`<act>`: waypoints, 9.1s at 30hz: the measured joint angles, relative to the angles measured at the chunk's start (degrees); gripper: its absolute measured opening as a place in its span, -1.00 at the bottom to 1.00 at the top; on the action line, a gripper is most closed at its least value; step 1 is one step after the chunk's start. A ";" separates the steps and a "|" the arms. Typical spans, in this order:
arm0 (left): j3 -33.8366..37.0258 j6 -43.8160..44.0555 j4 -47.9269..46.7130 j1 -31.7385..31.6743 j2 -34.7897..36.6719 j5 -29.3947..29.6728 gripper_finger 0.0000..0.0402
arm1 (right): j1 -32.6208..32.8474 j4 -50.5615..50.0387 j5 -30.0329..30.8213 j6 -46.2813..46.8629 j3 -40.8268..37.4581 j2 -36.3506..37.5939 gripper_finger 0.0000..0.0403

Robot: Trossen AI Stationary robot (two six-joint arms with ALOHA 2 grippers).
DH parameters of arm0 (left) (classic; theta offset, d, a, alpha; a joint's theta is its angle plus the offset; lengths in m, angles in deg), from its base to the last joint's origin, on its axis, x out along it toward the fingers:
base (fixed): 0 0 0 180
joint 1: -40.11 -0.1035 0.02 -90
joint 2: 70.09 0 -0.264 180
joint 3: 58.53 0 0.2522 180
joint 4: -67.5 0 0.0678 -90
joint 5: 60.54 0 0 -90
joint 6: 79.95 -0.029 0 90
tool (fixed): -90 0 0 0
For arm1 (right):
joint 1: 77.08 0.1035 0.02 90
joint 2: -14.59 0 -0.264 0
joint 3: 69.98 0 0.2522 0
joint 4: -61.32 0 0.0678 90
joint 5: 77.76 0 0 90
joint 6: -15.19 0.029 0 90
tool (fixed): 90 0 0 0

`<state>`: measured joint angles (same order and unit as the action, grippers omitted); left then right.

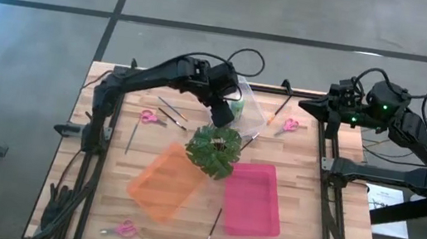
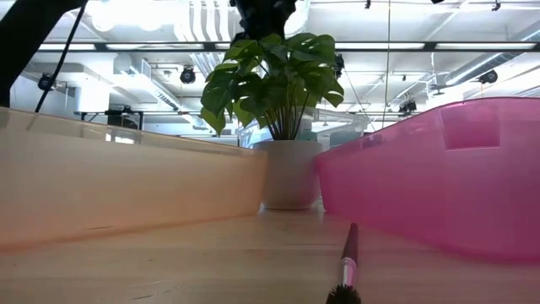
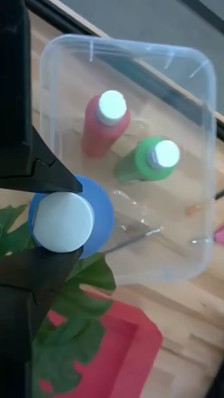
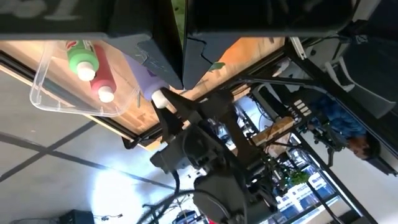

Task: Pick & Place Paint Supplies
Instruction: Put the blue acrylic craft paint bottle into the transparent bin, then put the top left pink scissor into the pink bin

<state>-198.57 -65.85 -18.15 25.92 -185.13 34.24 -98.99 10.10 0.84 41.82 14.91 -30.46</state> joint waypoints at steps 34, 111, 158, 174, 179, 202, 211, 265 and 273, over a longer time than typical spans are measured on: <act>17.33 3.97 14.67 0.33 0.08 3.61 -0.39 | 0.02 0.01 0.07 -1.16 -0.11 0.09 -0.96; 32.11 -3.96 -18.16 -0.50 27.58 -1.95 0.02 | 0.01 2.24 -8.14 3.22 -0.06 0.29 -0.56; 66.63 -25.69 12.41 -23.03 22.11 12.16 -0.44 | 0.00 6.57 2.75 12.00 4.24 4.44 0.01; 72.46 -66.67 18.29 -23.04 22.32 9.59 -0.44 | 0.04 6.57 2.12 11.46 4.22 5.69 0.01; 73.29 -68.32 22.82 -23.04 22.32 9.24 -0.44 | 0.04 6.49 2.29 11.78 4.22 6.99 0.01; 79.93 -72.79 29.27 -23.08 22.32 8.73 -0.44 | 0.02 6.44 3.91 12.74 4.22 8.52 0.01; 81.53 -71.11 31.31 -23.08 22.51 8.31 -0.44 | 0.02 6.44 4.35 13.32 4.22 8.52 0.01; 75.19 -41.87 12.35 -21.71 41.03 -18.33 -0.99 | 0.02 8.19 4.92 9.72 4.20 8.48 0.01; 66.57 -30.87 12.50 -14.12 44.83 -21.07 -0.99 | 0.02 8.16 4.74 8.34 4.20 8.50 0.01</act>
<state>-132.01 -96.72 -5.65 11.80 -140.30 13.17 -98.97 18.26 5.58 50.16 19.11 -21.97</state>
